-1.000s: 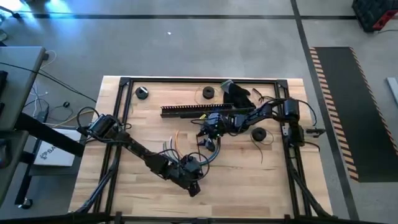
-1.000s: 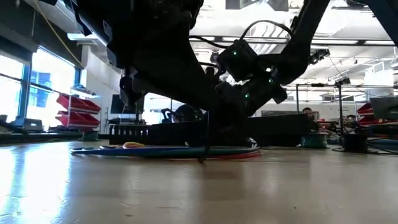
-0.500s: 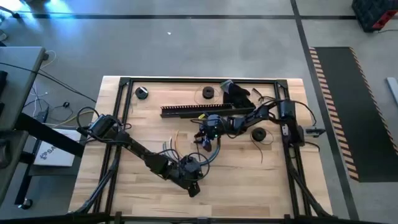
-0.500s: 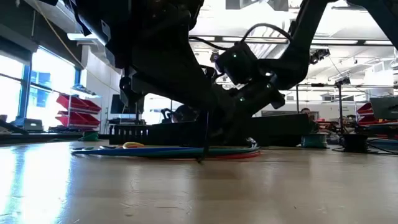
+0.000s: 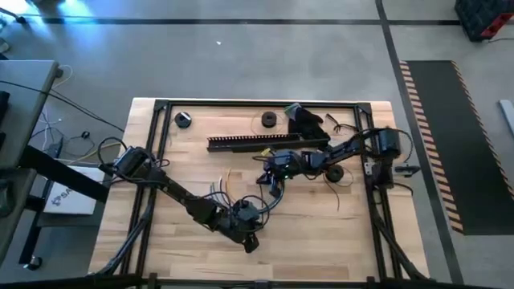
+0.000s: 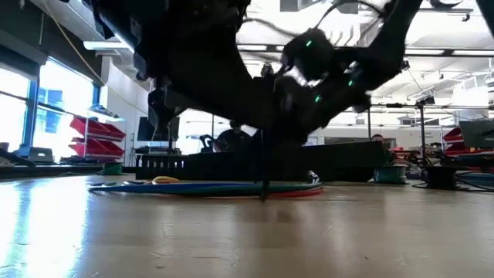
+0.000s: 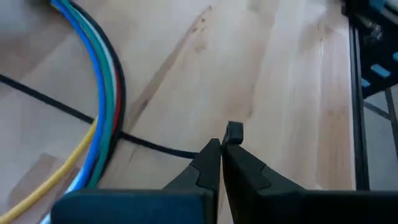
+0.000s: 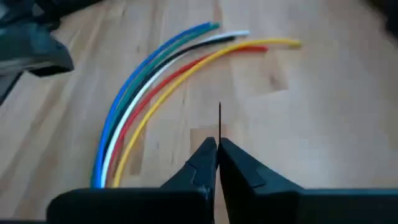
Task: Ziptie cables
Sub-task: Wrap the black zip tie around the cables
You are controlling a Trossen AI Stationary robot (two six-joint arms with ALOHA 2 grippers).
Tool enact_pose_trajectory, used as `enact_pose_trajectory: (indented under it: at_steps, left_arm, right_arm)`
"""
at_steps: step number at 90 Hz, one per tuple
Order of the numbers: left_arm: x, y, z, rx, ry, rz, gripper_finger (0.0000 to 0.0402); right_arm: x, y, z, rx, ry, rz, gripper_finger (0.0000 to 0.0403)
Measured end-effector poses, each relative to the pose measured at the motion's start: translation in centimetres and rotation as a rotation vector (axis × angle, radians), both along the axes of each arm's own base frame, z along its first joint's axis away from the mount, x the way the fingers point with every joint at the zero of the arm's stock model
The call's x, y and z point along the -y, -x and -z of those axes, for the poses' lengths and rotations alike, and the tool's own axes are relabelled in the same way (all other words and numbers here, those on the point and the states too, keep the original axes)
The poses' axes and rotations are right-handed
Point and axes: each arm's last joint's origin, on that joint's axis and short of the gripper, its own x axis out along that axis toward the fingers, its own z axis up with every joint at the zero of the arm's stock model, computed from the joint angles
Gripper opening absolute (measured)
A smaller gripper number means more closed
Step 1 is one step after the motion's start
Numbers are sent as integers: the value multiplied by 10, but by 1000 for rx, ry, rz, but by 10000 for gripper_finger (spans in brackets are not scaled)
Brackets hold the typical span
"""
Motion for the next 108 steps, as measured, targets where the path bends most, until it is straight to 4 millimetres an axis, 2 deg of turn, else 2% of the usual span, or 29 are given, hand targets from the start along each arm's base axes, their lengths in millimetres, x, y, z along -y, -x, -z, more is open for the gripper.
enact_pose_trajectory:
  at_steps: [14, 22, 33, 50, 81, 108]
  left_arm:
    - [-11, -4, -8, 19, -1, -27, 0]
    - [-16, -6, -9, 21, -1, -38, 0]
    - [-21, -9, -9, 11, -15, -9, 0]
    - [-24, -10, -8, -2, -20, 42, 0]
    - [-24, -10, -8, -14, -22, 54, 0]
    - [-23, -10, -8, -17, -24, 74, 0]
  right_arm:
    - [-16, 12, -24, 73, 114, -10, 0]
    - [-29, 15, -29, 71, 185, -35, 0]
    - [-45, 17, -27, 70, 226, -77, 0]
    - [-57, 16, -11, 21, 256, -67, 0]
    - [-59, 11, 8, 3, 206, -37, 1]
    - [-59, 11, 8, 6, 154, -37, 1]
